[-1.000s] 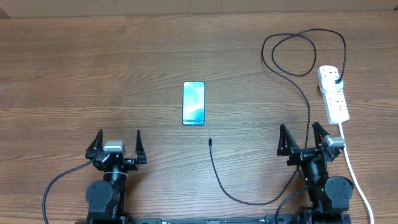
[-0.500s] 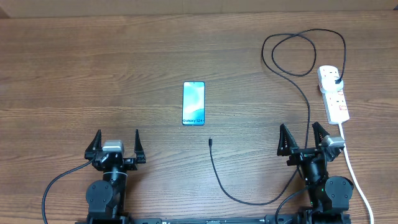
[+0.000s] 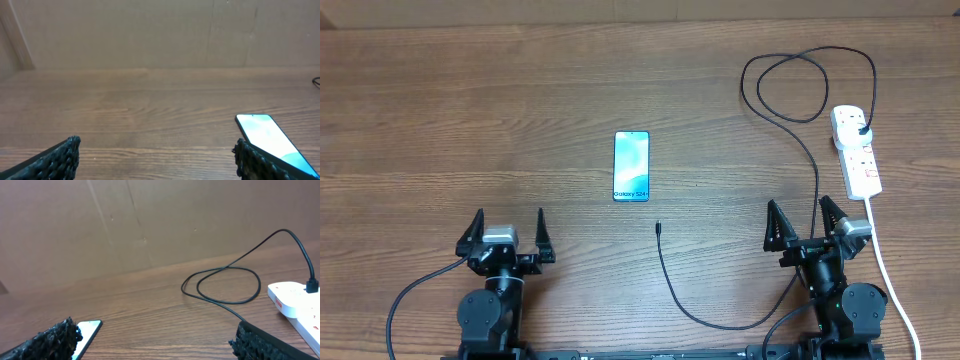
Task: Plug charger to phone and switch on socket
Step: 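Raise the left arm and move its gripper over the black phone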
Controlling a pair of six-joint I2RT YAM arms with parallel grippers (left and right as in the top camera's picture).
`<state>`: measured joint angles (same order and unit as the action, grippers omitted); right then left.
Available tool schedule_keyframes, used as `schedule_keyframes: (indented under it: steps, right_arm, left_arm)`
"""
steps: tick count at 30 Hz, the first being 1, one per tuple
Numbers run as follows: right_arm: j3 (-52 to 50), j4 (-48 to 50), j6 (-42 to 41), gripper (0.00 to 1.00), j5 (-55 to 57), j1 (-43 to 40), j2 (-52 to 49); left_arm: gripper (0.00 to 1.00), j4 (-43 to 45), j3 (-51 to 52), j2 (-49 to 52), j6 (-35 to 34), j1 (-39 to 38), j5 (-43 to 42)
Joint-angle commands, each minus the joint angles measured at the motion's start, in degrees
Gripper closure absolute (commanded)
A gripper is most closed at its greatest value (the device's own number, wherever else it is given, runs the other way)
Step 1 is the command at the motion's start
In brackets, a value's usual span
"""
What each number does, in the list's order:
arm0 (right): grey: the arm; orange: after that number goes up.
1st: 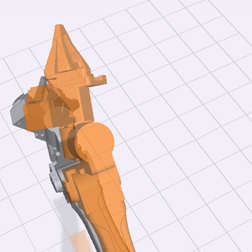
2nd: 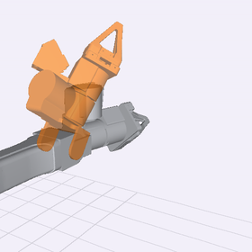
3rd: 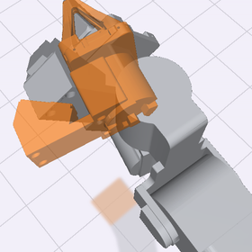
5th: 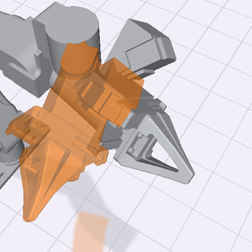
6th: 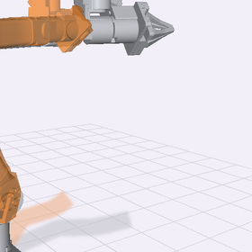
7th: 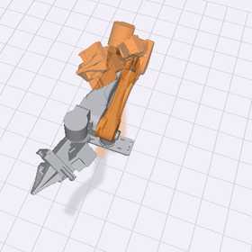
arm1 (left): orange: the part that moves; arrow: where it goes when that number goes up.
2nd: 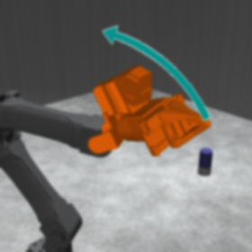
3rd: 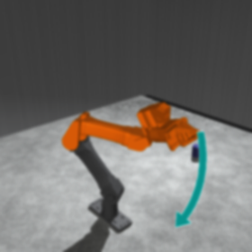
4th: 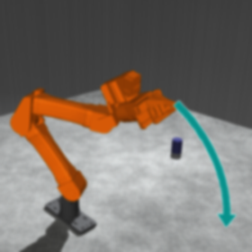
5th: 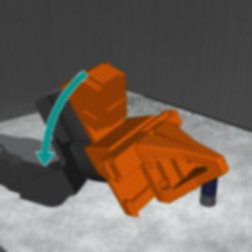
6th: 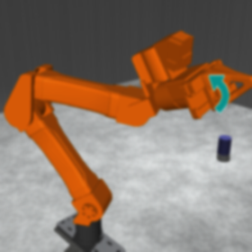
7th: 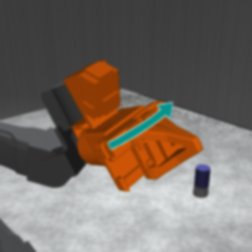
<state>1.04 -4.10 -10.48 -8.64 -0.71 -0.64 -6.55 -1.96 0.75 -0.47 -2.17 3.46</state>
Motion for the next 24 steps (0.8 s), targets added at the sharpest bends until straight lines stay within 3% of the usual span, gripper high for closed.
schedule_keyframes:
  steps: [1,8,16,24]
  right_arm:
    - [-0.59,0.11,0.07,0.0,-0.02,0.33,0.5]
    - [-0.59,0.11,0.07,0.0,-0.02,-0.9,0.5]
    - [-0.59,0.11,0.07,0.0,-0.02,-1.4,0.5]
    - [-0.59,0.09,0.07,0.0,-0.02,-1.4,0.5]
  left_arm:
    - [0.0,-2.56,-6.36,-0.39,-2.4,0.0,-0.31]
    - [0.0,-6.93,-15.82,3.43,-6.21,0.0,-0.31]
    - [0.0,-10.49,-27.43,18.43,-7.48,0.0,-2.73]
    - [0.0,-31.34,-53.31,43.45,-7.41,-0.02,-7.23]
